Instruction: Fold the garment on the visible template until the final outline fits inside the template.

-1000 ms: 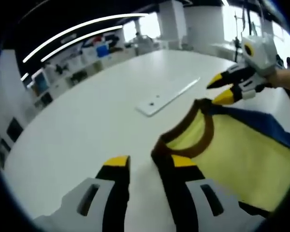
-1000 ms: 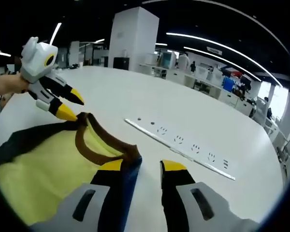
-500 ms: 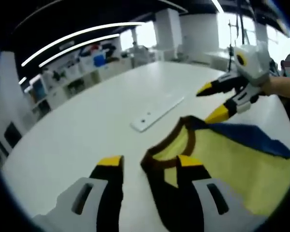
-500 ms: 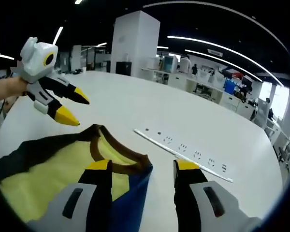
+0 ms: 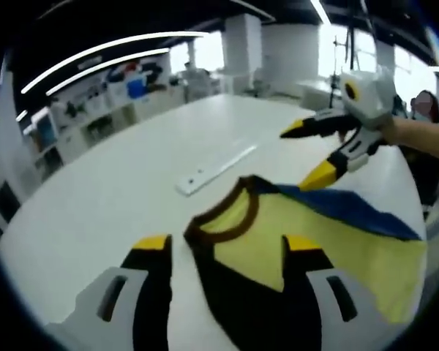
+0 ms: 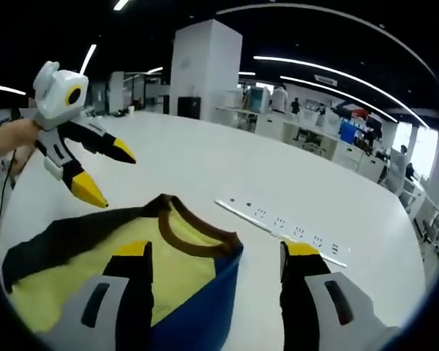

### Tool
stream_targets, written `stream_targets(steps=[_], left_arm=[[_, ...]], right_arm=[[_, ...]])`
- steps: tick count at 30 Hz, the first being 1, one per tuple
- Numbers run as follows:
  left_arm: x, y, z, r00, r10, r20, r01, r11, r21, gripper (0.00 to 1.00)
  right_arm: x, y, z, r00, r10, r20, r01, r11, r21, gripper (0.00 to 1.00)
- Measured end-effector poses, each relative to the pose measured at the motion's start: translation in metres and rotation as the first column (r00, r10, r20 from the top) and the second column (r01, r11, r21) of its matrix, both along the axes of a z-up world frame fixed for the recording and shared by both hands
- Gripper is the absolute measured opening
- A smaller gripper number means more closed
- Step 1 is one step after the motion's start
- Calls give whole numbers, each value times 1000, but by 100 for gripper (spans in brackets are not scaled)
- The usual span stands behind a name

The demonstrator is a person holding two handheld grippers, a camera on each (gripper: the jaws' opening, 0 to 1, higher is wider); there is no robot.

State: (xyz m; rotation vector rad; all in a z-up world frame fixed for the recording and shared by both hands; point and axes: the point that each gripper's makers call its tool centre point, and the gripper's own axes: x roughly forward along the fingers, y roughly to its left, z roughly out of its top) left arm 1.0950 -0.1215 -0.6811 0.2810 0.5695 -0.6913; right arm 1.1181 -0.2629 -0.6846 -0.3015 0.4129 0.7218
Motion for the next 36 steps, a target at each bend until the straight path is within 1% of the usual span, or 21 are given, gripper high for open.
stream_targets(steps=[3,5,6,8,10,12,14,16,18,20,22,26,28,30,33,36], left_arm=[[-11,-5,9,1000,-11,6,11,1000,-18,61],[-17,-9,17,999,-18,29,19,999,-28,64],[-19,-10,20,999,-19,34,20,999,-27,64],[-26,-14,28,999,-26,42,28,999,-39,66],[-33,-17,32,999,-37,38,38,998,-44,71],[-42,-18,32,999,-45,27,46,998,-35,76],[-47,-18,34,999,-43,28,44,999,-33,76],[-55,-18,37,999,-43,26,44,998,-44,77],[-64,-20,42,998,-48,35,50,997,-56,80],[-72,-22,45,998,-53,46,56,996,-66,82],[-79,-23,45,997,-58,41,61,995,-73,85],[-92,-22,45,998,-58,39,60,995,-76,90],[-100,-24,48,997,-69,44,72,994,-86,91],[-106,-27,55,995,-78,65,85,991,-103,92],[-115,-30,58,995,-84,59,90,989,-120,97],[-125,-30,62,993,-95,64,101,988,-114,98]], right_arm=[[-8,-1,5,1000,-1,-2,1,1000,4,74],[-15,-2,10,1000,-1,-2,1,1000,8,76],[-17,-3,12,1000,-1,-1,1,1000,10,77],[-22,-3,19,1000,-4,6,4,1000,21,78],[-28,-3,27,1000,-7,16,6,999,39,78],[-37,-2,33,1000,-3,23,2,999,48,79],[-43,-2,35,1000,4,24,-5,999,41,80],[-51,-2,38,1000,10,24,-11,999,38,83],[-59,-3,40,1000,12,18,-13,999,40,88],[-67,-4,42,1000,13,15,-14,999,45,89],[-73,-5,44,1000,15,24,-16,999,43,91],[-87,-6,45,999,27,19,-28,999,28,97],[-93,-7,48,999,33,16,-33,999,26,100],[-100,-8,52,999,36,18,-37,999,37,100],[-111,-8,56,999,38,16,-39,998,49,100],[-120,-10,59,999,33,23,-34,998,49,100]])
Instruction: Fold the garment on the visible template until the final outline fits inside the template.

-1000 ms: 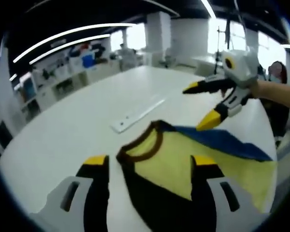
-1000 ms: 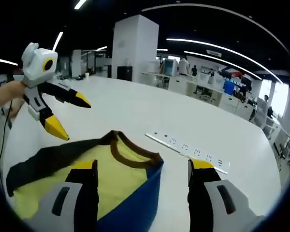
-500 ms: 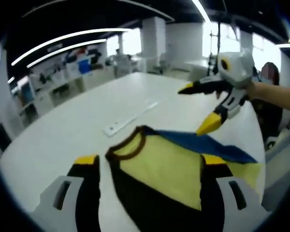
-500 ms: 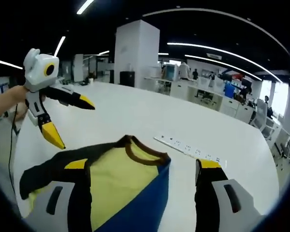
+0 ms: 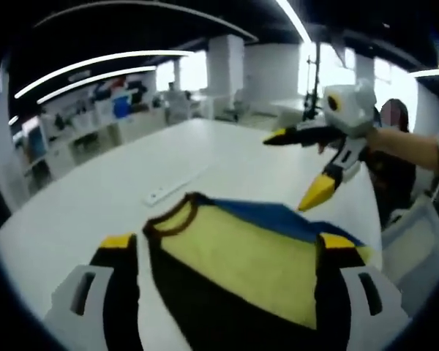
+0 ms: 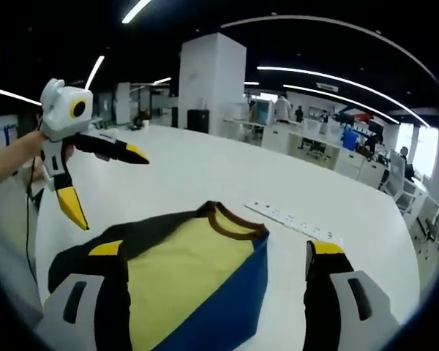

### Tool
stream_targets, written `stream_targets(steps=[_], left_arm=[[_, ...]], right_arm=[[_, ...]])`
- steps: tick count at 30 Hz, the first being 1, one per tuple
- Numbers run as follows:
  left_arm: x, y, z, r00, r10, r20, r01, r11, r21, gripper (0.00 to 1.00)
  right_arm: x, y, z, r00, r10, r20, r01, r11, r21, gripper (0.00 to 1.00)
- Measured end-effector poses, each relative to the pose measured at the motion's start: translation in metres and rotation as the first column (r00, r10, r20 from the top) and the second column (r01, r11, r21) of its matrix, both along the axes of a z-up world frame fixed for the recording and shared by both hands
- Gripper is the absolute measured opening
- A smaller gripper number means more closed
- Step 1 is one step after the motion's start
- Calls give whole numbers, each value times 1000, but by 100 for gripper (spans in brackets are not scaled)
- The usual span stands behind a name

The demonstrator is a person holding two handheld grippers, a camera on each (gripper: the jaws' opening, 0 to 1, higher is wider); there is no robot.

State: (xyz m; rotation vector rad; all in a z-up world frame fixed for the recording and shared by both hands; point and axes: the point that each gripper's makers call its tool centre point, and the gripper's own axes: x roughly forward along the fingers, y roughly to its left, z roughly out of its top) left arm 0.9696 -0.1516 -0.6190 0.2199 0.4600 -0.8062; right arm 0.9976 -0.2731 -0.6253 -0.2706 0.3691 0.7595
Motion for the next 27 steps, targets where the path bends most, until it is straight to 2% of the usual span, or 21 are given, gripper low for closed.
stream_targets(steps=[5,16,20,23,27], left_arm=[[-19,-3,15,999,-15,31,16,1000,-25,100],[-60,-2,42,998,-16,67,20,998,-66,100],[-72,3,56,995,4,102,5,996,-86,100],[-90,2,67,992,8,125,6,994,-107,100],[-109,2,73,991,-5,132,20,994,-109,100]], right_arm=[[-18,-6,10,1000,-10,9,9,1000,26,100],[-65,-6,28,999,6,48,-8,1000,30,100],[-81,-9,30,998,12,59,-14,1000,20,100],[-95,-13,31,998,4,60,-7,999,43,100],[-110,-22,26,998,-14,61,12,999,34,98]])
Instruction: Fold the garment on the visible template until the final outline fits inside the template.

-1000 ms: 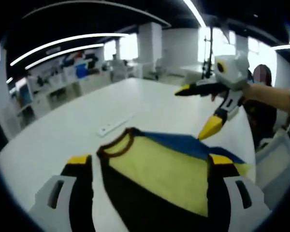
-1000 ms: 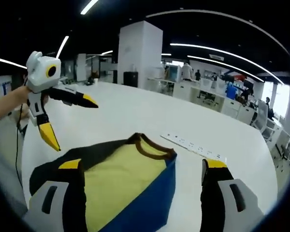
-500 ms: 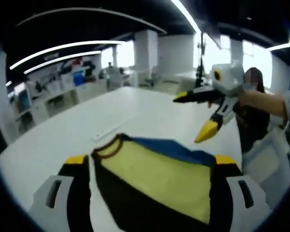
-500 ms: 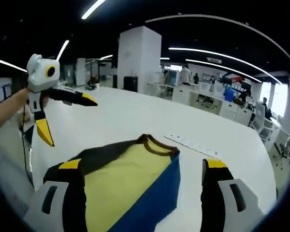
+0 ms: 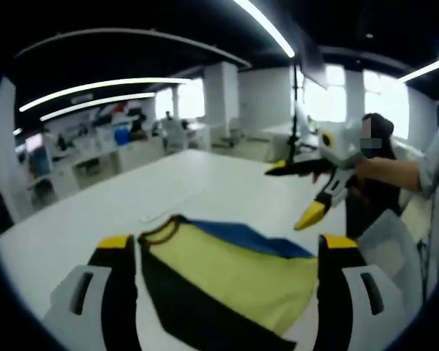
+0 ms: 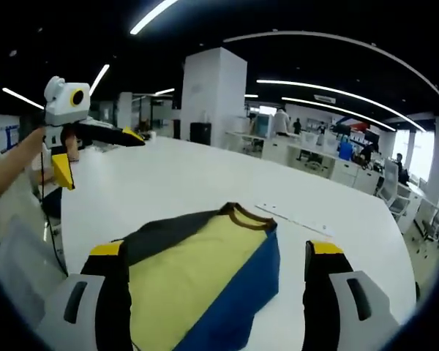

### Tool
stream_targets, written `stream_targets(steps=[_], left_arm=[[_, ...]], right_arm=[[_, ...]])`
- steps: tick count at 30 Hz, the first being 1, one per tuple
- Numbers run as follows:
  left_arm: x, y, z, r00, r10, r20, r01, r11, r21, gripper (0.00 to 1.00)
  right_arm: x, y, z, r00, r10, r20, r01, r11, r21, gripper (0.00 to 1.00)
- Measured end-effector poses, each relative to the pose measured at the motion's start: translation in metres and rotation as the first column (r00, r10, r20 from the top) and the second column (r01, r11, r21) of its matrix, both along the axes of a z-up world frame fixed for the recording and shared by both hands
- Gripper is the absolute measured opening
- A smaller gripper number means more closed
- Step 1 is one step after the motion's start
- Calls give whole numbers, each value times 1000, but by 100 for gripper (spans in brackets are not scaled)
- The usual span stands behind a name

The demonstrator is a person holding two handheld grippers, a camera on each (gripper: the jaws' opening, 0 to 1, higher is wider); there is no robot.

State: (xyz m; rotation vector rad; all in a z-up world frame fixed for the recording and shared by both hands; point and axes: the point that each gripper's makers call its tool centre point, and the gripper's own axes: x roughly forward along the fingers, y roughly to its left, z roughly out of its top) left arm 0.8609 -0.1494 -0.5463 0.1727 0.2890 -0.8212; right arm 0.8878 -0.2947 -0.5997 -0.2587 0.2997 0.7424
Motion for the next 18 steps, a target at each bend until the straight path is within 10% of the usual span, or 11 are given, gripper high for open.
stream_targets(steps=[7,18], left_arm=[[-27,8,10,999,12,53,-13,1000,11,100],[-61,17,16,998,26,60,-26,1000,-7,100]], right_arm=[[-23,-25,-4,997,-73,29,73,997,0,83],[-67,-45,-54,987,-124,-101,123,992,-14,83]])
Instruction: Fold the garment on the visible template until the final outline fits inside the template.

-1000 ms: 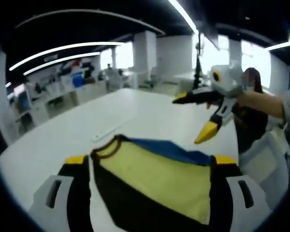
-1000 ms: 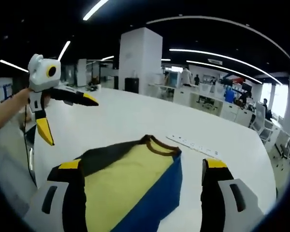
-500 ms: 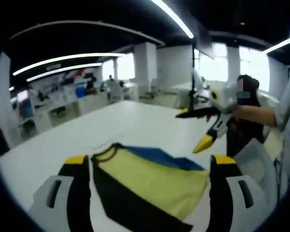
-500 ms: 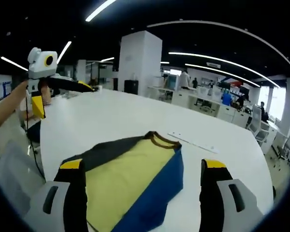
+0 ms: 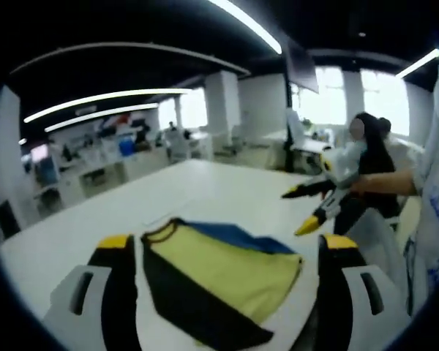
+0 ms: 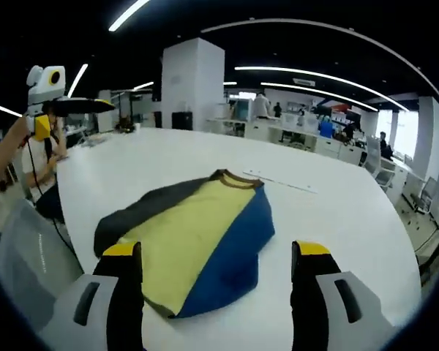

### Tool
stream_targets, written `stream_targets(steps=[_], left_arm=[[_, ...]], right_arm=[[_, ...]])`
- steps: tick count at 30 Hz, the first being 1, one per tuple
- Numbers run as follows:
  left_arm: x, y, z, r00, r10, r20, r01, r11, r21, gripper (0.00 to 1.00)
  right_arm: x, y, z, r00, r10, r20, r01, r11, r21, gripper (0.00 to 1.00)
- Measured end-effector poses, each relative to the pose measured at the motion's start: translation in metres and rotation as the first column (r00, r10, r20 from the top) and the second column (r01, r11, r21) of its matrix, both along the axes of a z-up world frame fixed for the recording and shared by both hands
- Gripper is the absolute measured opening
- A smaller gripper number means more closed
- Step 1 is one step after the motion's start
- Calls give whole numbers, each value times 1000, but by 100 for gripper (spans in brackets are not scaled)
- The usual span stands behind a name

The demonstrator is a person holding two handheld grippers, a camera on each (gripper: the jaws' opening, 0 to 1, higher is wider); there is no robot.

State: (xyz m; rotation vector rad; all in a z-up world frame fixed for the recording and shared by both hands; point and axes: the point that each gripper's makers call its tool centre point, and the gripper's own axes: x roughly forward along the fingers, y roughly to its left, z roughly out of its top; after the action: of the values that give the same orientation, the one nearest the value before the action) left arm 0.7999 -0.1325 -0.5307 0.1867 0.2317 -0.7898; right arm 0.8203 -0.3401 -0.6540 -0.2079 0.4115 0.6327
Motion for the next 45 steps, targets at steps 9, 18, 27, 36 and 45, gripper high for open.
stream_targets(steps=[9,18,27,36,45], left_arm=[[-19,10,2,999,32,22,-32,999,12,100],[-43,9,7,998,33,59,-37,997,65,100],[-48,17,12,996,58,73,-61,997,52,100],[-50,19,11,996,61,70,-65,996,56,100],[-49,19,2,997,64,43,-66,997,47,100]], right_arm=[[-26,-5,-27,997,47,-68,-52,997,-65,79],[-47,-3,-64,973,92,-210,-115,988,-101,61],[-61,13,-85,915,120,-386,-136,991,-13,36],[-60,9,-100,880,104,-464,-122,992,-10,16],[-61,19,-112,844,107,-525,-116,993,16,14]])
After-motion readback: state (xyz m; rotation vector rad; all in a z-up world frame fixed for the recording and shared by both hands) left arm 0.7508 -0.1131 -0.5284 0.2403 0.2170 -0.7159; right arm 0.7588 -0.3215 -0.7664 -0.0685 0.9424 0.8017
